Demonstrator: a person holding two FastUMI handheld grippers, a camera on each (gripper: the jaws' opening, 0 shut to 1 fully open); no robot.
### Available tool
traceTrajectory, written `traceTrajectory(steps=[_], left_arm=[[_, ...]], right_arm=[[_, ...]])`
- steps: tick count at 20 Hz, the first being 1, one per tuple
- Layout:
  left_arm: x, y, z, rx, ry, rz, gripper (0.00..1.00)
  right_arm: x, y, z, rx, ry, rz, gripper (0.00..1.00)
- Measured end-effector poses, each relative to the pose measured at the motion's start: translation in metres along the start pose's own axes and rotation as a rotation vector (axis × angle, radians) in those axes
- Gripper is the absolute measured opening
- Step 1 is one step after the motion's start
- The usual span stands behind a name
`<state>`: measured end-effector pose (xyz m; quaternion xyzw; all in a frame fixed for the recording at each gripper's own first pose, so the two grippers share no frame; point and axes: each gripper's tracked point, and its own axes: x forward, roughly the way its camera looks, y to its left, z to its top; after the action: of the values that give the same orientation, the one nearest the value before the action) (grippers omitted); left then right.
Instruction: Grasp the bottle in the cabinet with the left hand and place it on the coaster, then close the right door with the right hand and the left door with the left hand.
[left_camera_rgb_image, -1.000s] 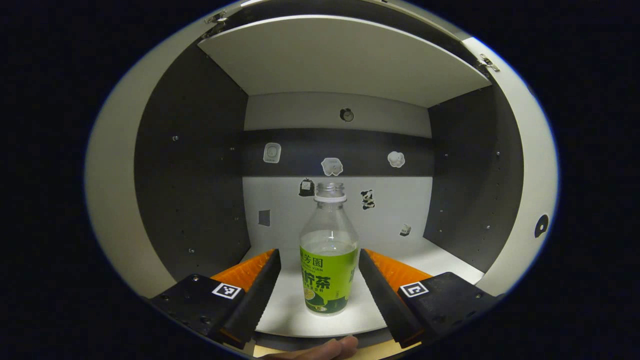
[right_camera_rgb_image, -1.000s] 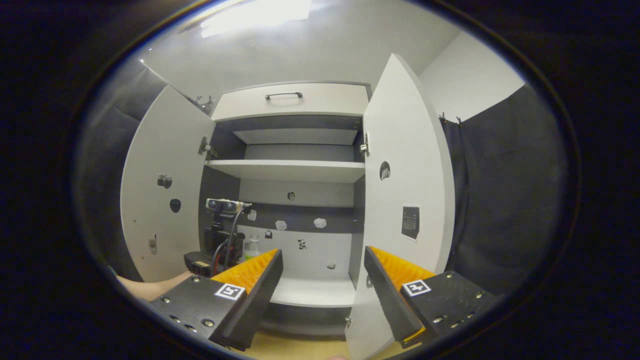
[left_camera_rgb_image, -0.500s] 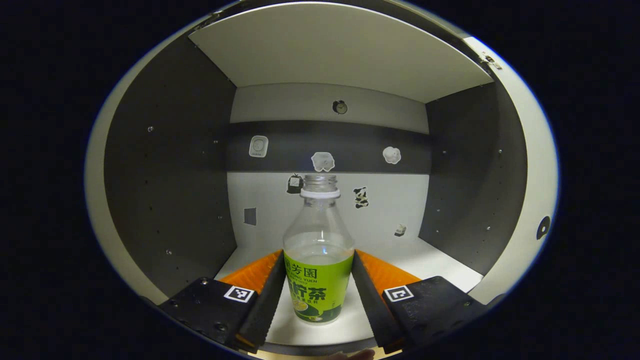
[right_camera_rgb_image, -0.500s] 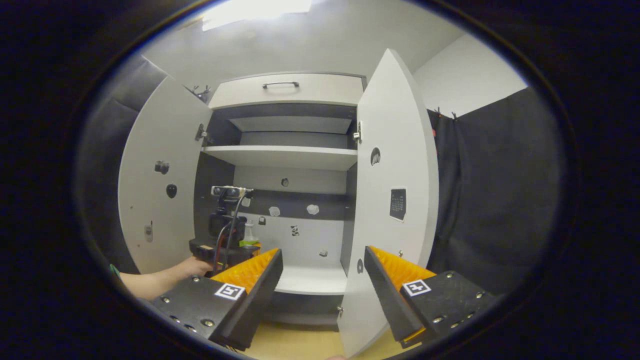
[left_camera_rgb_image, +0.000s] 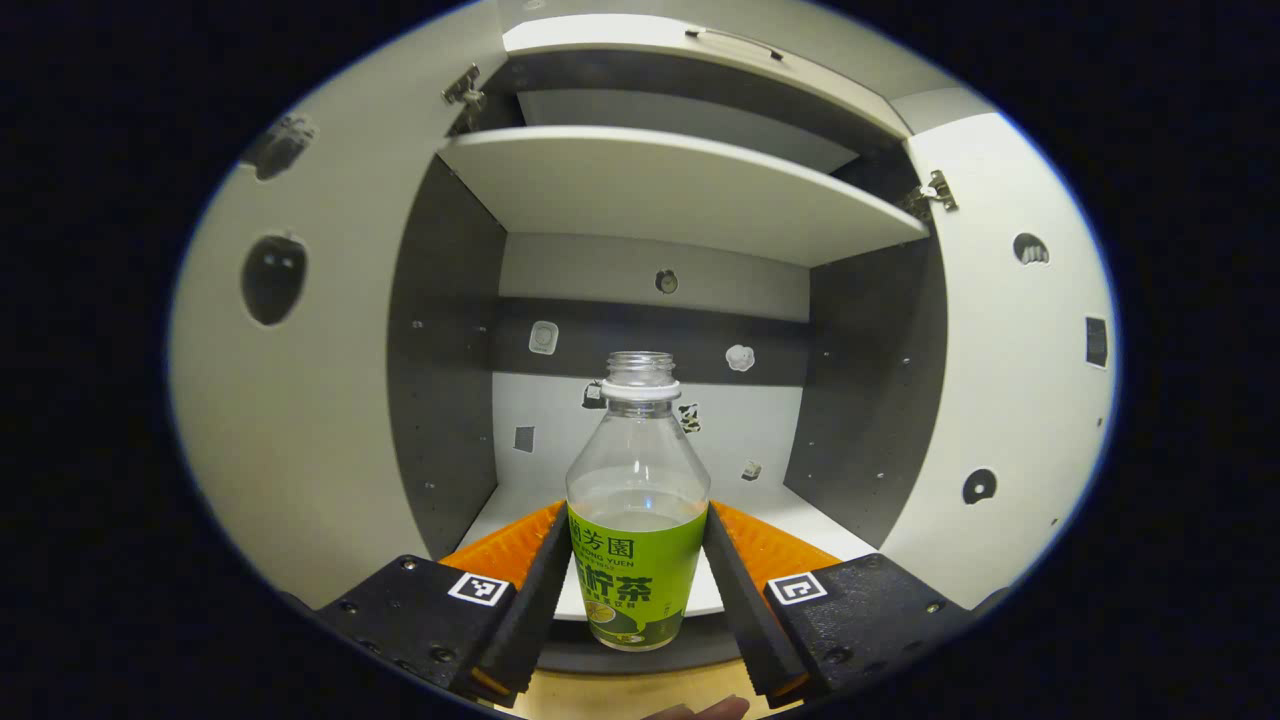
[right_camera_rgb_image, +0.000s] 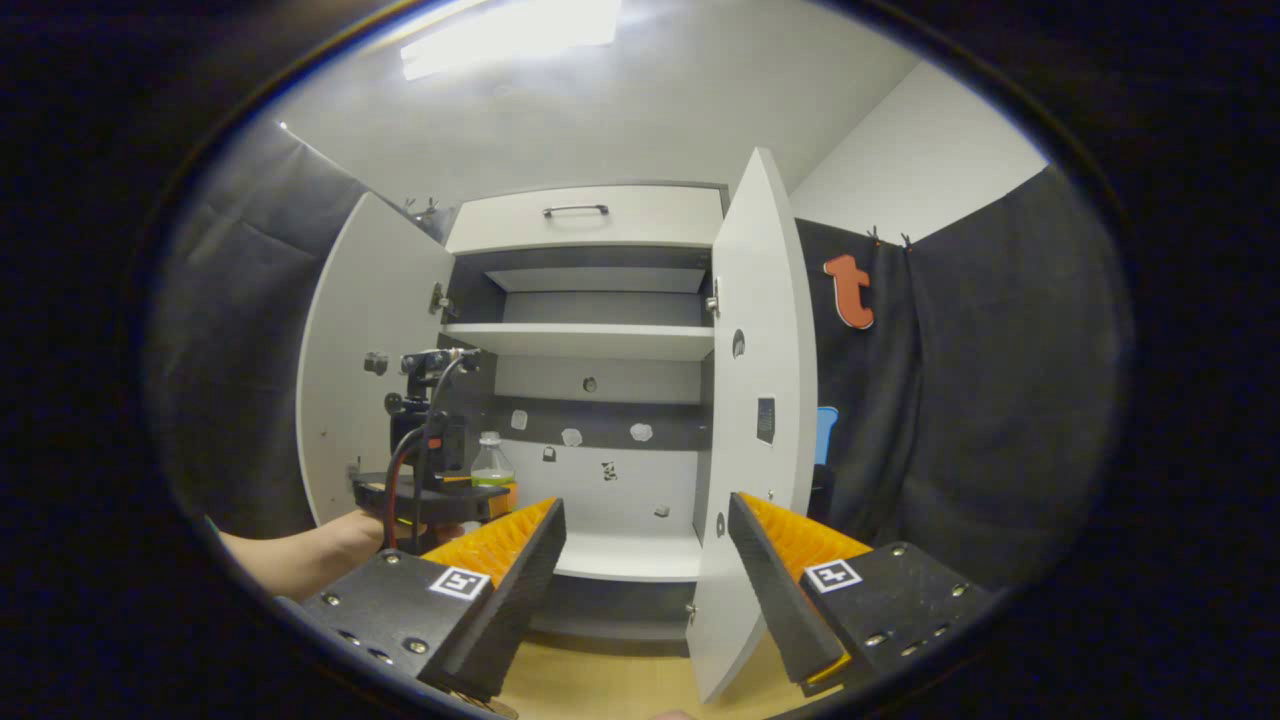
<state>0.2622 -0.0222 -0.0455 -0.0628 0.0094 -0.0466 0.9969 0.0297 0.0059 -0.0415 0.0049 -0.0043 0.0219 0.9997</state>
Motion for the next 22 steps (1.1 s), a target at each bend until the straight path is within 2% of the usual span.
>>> traceTrajectory(steps=[3, 6, 11, 13, 14, 15, 16, 17, 22], left_arm=[[-0.047, 0.005, 0.012, 0.016, -0.032, 0.024, 0.79], [-0.092, 0.002, 0.019, -0.015, -0.082, 0.027, 0.79], [-0.156, 0.003, -0.012, -0.004, -0.053, 0.034, 0.79], [-0.173, 0.005, -0.028, 0.005, -0.038, 0.041, 0.79], [-0.180, 0.007, -0.037, 0.003, -0.026, 0.045, 0.79], [-0.186, 0.006, -0.043, -0.007, -0.033, 0.048, 0.79], [-0.192, 0.007, -0.046, -0.022, -0.054, 0.052, 0.79], [-0.194, 0.007, -0.050, -0.034, -0.078, 0.045, 0.80], [-0.214, 0.000, -0.106, -0.049, -0.052, 0.018, 0.79]], right_arm=[[-0.024, 0.004, 0.003, 0.003, -0.001, 0.023, 0.99], [-0.049, 0.010, -0.001, 0.000, 0.008, 0.046, 0.99], [-0.074, 0.021, -0.017, 0.038, 0.027, 0.089, 0.99], [-0.076, 0.025, -0.026, 0.046, 0.043, 0.103, 0.99], [-0.075, 0.028, -0.030, 0.045, 0.054, 0.107, 0.94], [-0.074, 0.029, -0.034, 0.042, 0.065, 0.108, 1.00], [-0.070, 0.031, -0.037, 0.037, 0.072, 0.106, 0.94], [-0.066, 0.031, -0.038, 0.032, 0.074, 0.103, 0.99], [-0.045, 0.031, -0.039, 0.043, 0.063, 0.107, 0.99]])
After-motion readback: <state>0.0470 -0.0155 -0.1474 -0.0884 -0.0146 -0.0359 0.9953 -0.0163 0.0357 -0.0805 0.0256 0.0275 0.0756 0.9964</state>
